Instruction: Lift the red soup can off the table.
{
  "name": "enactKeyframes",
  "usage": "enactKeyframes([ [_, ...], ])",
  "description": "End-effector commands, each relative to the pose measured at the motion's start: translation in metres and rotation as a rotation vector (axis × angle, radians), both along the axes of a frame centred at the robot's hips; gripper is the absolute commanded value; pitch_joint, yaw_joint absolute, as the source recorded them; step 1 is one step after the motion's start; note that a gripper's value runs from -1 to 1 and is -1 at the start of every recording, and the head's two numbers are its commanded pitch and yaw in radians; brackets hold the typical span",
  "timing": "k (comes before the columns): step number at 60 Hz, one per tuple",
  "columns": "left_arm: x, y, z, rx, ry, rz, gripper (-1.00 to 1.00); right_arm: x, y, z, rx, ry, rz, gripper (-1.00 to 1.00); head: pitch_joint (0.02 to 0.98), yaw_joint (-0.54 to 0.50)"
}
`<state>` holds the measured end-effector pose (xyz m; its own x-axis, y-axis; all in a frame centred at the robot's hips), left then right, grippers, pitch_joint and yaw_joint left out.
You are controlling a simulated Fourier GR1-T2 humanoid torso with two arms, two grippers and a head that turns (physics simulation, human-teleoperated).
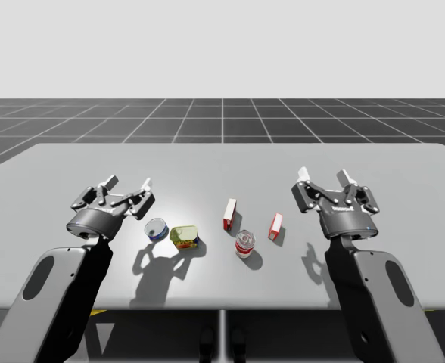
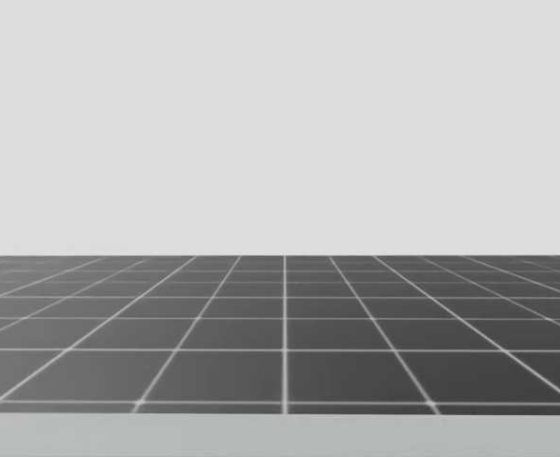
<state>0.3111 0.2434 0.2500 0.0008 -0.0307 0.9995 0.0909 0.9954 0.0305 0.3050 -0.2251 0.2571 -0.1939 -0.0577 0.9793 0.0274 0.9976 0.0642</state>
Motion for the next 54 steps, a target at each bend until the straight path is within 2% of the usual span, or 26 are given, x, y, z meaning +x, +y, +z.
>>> enactKeyframes([
  [1,0.0001,0.0002,0.0004,0.0,-0.002,0.002,-1.0,-0.0021,0.0009,-0.0003,0.013,-0.004,-0.003,-1.0,0.084,0.01],
  [5,0.0001,0.0003,0.0004,0.0,-0.002,0.002,-1.0,-0.0019,0.0013,-0.0001,0.006,-0.009,0.036,-1.0,0.09,0.01],
  [11,0.0001,0.0006,0.0005,-0.001,-0.002,0.003,-1.0,-0.0004,-0.0001,0.001,-0.001,-0.005,0.021,-1.0,0.116,0.01],
  [16,-0.0002,0.0002,0.0004,0.0,-0.002,0.004,-1.0,0.0003,-0.0011,0.0011,0.0,0.007,0.021,-1.0,0.175,0.02],
  [32,0.001,0.0023,-0.0003,0.01,0.009,0.024,-1.0,0.001,-0.0002,0.0016,-0.01,0.007,0.008,-1.0,0.407,0.01],
  [33,0.0011,0.0024,-0.0003,0.011,0.01,0.025,-1.0,0.001,-0.0001,0.0016,-0.012,0.007,0.007,-1.0,0.445,0.01],
  [41,0.0015,0.0028,-0.0007,0.018,0.01,0.03,-1.0,0.001,0.0002,0.0015,-0.017,0.008,0.004,-1.0,0.569,0.0],
  [54,0.0023,0.0033,-0.0004,0.027,0.009,0.037,-1.0,0.0008,0.0012,0.0017,-0.033,0.007,0.001,-1.0,0.728,-0.04],
])
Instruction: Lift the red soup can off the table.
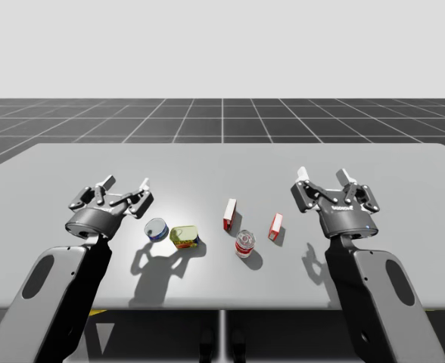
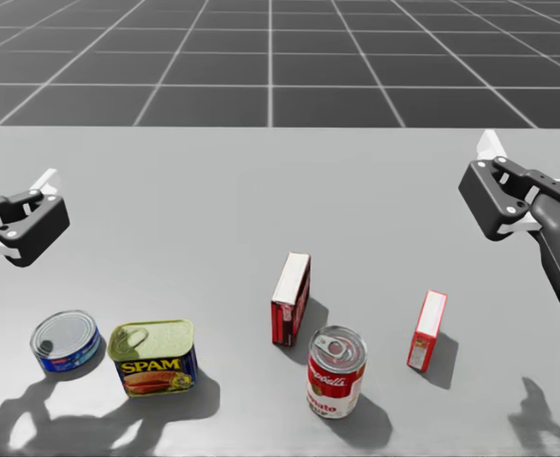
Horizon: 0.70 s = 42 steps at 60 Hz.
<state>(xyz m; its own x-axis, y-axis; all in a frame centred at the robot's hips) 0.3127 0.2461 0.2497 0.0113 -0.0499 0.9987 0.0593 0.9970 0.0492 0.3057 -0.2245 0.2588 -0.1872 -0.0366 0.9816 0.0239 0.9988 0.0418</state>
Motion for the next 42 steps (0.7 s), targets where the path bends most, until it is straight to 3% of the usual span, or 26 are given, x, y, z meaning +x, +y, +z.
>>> enactKeyframes([
  [1,0.001,0.001,0.0,0.008,0.0,0.005,-1.0,0.0,0.001,0.0,-0.014,-0.001,-0.003,-1.0,0.744,-0.05],
  [13,0.001,-0.001,0.0,0.02,-0.002,0.006,-1.0,0.0,0.002,0.0,-0.02,-0.001,-0.006,-1.0,0.841,-0.12],
  [29,0.001,-0.002,0.0,0.027,-0.004,0.008,-1.0,0.0,0.003,0.0,-0.026,-0.005,0.0,-1.0,0.879,-0.14],
  [31,0.001,-0.002,0.0,0.024,-0.004,0.009,-1.0,-0.001,0.004,0.002,0.02,0.014,0.019,-1.0,0.877,-0.14],
  [33,0.001,-0.002,0.0,0.023,-0.004,0.01,-1.0,-0.002,0.005,0.002,0.022,0.02,0.019,-1.0,0.875,-0.14],
  [42,0.001,-0.001,0.0,0.02,-0.002,0.016,-1.0,-0.021,0.012,0.003,-0.081,0.016,0.051,-1.0,0.878,-0.13],
])
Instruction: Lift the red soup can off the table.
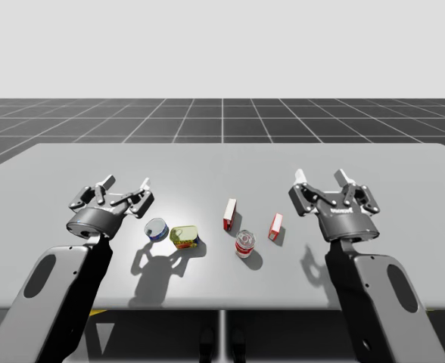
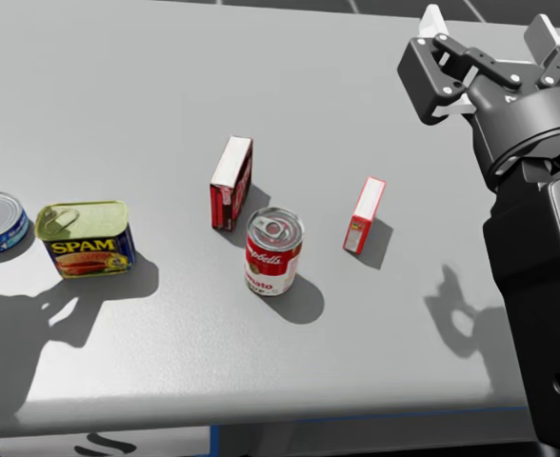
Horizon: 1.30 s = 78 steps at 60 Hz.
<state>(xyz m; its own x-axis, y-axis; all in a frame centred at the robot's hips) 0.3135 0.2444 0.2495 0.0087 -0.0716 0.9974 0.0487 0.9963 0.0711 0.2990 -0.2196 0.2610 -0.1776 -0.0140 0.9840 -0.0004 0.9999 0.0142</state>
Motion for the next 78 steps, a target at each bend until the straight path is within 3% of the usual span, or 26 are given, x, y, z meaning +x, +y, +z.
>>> enactKeyframes([
  [1,0.0,0.001,0.0,-0.002,0.001,0.007,-1.0,-0.018,0.009,0.001,-0.07,0.008,0.033,-1.0,0.88,-0.13],
  [8,0.0,0.002,0.0,-0.004,0.001,0.01,-1.0,-0.034,0.018,0.001,-0.097,0.017,0.083,-1.0,0.884,-0.13],
  [10,0.0,0.002,0.0,-0.004,0.001,0.01,-1.0,-0.042,0.022,0.0,-0.12,0.005,0.096,-1.0,0.885,-0.13],
  [22,0.001,0.003,0.0,-0.006,0.002,0.012,-1.0,-0.077,0.027,-0.01,-0.133,0.059,0.231,-1.0,0.885,-0.13],
  [27,0.001,0.004,0.0,-0.008,0.003,0.013,-1.0,-0.091,0.027,-0.019,-0.171,0.065,0.253,-1.0,0.881,-0.13],
  [32,0.001,0.004,0.0,-0.007,0.004,0.013,-1.0,-0.1,0.026,-0.027,-0.181,0.075,0.272,-1.0,0.879,-0.13],
  [43,0.002,0.004,-0.001,0.003,0.003,0.02,-1.0,-0.117,0.023,-0.046,-0.131,0.128,0.354,-1.0,0.878,-0.13],
  [62,0.003,0.003,-0.002,0.016,0.0,0.014,-1.0,-0.123,0.033,-0.075,-0.134,0.232,0.47,-1.0,0.878,-0.13],
  [70,0.002,0.003,-0.002,0.017,-0.001,0.013,-1.0,-0.119,0.045,-0.089,-0.129,0.297,0.515,-1.0,0.879,-0.13],
  [78,0.002,0.003,-0.002,0.016,-0.001,0.013,-1.0,-0.112,0.052,-0.096,-0.129,0.317,0.527,-1.0,0.879,-0.12],
])
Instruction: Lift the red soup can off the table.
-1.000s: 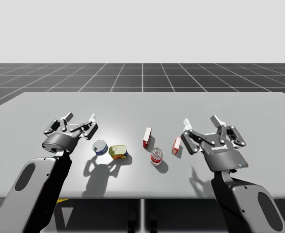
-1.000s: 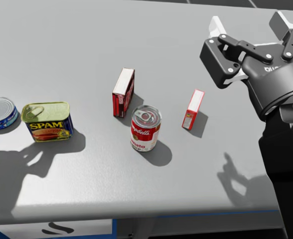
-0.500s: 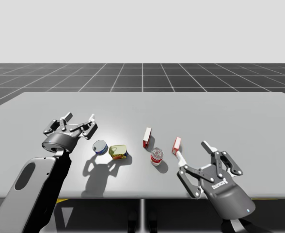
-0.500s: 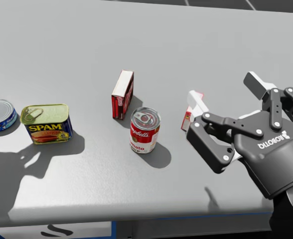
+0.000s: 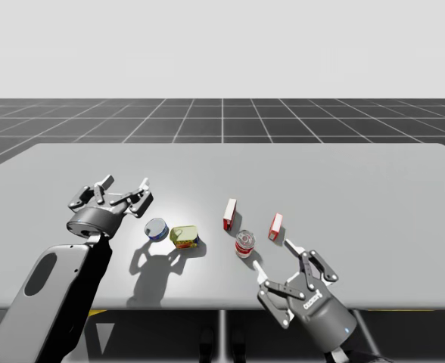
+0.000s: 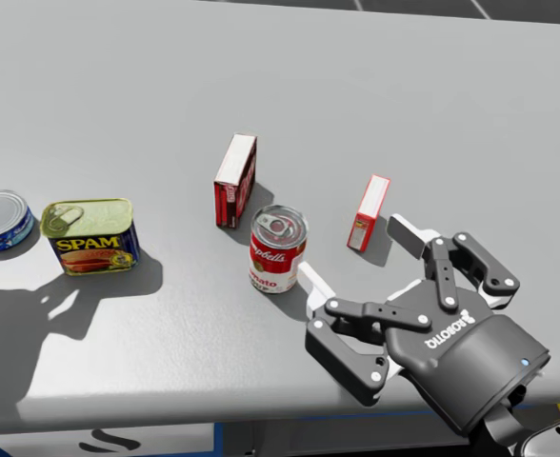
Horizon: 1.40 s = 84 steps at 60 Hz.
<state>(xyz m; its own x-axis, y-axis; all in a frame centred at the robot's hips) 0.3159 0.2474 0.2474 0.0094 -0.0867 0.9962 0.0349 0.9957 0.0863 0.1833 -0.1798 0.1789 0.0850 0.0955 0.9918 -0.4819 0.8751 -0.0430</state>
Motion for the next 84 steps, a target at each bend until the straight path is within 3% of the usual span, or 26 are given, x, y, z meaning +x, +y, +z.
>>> enactKeyframes([
  [1,0.0,0.0,0.0,0.001,-0.001,0.0,-1.0,0.005,0.013,-0.015,-0.004,0.043,0.029,-1.0,0.88,-0.12],
  [52,-0.001,0.0,0.001,-0.004,0.0,0.001,-1.0,0.076,0.057,-0.057,-0.047,0.18,-0.031,-1.0,0.871,-0.12],
  [66,-0.001,-0.001,0.001,-0.001,0.001,-0.002,-1.0,0.077,0.059,-0.058,-0.061,0.188,0.007,-1.0,0.843,-0.13],
  [67,-0.001,-0.001,0.001,-0.001,0.001,-0.003,-1.0,0.075,0.058,-0.058,-0.065,0.176,0.004,-0.35,0.835,-0.13],
  [68,-0.001,-0.001,0.001,-0.001,0.001,-0.003,-1.0,0.074,0.058,-0.059,-0.066,0.165,0.001,-0.08,0.826,-0.13],
  [69,-0.001,-0.001,0.001,-0.001,0.001,-0.003,-1.0,0.074,0.058,-0.059,-0.068,0.164,0.005,0.94,0.82,-0.13],
  [84,-0.001,-0.002,0.0,0.003,0.003,-0.005,-1.0,0.073,0.057,-0.059,-0.054,0.183,-0.003,1.0,0.615,-0.13],
])
